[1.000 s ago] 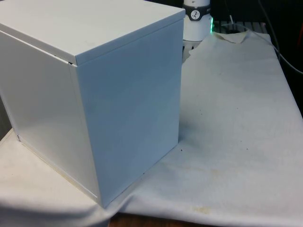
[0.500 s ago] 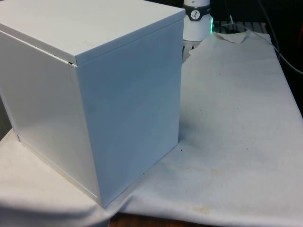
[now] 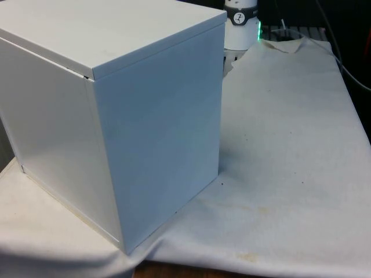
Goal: Open the drawer, then close it.
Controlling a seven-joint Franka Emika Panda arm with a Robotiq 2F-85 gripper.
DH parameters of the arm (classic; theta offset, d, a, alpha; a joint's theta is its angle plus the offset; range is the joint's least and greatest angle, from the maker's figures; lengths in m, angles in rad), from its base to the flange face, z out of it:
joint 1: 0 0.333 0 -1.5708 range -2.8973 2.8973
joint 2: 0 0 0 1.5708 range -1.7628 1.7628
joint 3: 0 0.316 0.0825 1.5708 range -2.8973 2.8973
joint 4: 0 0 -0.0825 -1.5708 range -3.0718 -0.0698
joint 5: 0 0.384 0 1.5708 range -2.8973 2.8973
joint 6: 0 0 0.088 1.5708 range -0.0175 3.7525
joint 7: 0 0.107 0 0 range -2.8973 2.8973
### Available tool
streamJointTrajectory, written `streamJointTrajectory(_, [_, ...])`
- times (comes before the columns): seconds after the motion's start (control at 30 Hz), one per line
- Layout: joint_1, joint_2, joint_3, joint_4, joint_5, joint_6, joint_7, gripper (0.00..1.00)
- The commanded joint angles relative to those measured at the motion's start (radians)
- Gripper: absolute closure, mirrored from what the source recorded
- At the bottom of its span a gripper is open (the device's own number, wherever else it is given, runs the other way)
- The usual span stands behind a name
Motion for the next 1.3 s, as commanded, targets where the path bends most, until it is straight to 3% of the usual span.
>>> streamJointTrajectory(0.0, [0.0,0.0,0.0,0.0,0.0,0.0,0.0,0.0])
streamJointTrajectory(0.1, [-0.003,0.0,0.015,-0.01,-0.045,0.005,0.023,0.0])
streamJointTrajectory(0.23, [-0.002,0.001,0.025,-0.017,-0.073,0.005,0.04,0.0])
streamJointTrajectory(0.27, [0.0,0.001,0.02,-0.014,-0.057,0.0,0.03,0.0])
streamJointTrajectory(0.5, [-0.001,0.01,0.043,-0.028,-0.131,0.011,0.083,0.0])
streamJointTrajectory(0.57, [0.001,0.011,0.042,-0.027,-0.124,0.004,0.08,0.0])
streamJointTrajectory(0.6, [-0.002,0.014,0.046,-0.033,-0.154,0.018,0.1,0.0])
streamJointTrajectory(1.03, [0.001,0.029,0.052,-0.053,-0.255,0.044,0.161,0.0])
streamJointTrajectory(1.07, [0.003,0.027,0.05,-0.052,-0.244,0.035,0.155,0.0])
streamJointTrajectory(1.27, [0.002,0.052,0.05,-0.054,-0.31,0.055,0.185,0.0])
